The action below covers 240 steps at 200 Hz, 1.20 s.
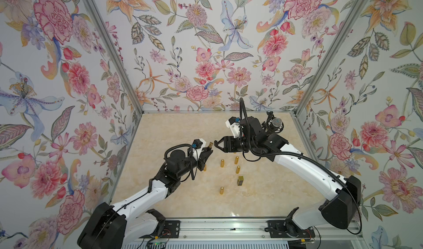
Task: Open the lipstick cap
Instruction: Place the lipstick at the center of the board.
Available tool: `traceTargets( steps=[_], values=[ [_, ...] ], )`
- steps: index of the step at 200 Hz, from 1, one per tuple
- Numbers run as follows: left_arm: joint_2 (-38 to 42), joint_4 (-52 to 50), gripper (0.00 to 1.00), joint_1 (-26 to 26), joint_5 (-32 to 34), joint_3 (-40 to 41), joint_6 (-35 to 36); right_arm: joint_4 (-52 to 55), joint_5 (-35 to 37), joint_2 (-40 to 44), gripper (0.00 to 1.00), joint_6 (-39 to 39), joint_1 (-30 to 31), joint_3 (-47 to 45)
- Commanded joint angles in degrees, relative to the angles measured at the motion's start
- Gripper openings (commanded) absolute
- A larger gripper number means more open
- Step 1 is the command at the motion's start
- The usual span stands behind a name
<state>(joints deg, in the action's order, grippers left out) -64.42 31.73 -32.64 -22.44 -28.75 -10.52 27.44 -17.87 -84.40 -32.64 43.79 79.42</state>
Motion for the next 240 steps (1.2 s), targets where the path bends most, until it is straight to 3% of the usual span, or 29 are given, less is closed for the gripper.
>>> traceTargets(
  steps=[1,113,240],
  values=[
    [-1.1,-1.6,0.03,-0.8,-2.5,-2.7,2.8,-3.2,0.1,-1.1,0.58,-2.1,1.6,0.8],
    [-1.4,-4.5,0.03,-1.7,-2.8,-3.5,4.5,-3.2,5.3,-6.0,0.37,-0.2,4.0,5.0],
    [-1.2,-3.9,0.03,-1.7,-1.7,-3.9,4.6,-3.2,3.6,-8.0,0.33,-0.4,3.5,4.7]
  ],
)
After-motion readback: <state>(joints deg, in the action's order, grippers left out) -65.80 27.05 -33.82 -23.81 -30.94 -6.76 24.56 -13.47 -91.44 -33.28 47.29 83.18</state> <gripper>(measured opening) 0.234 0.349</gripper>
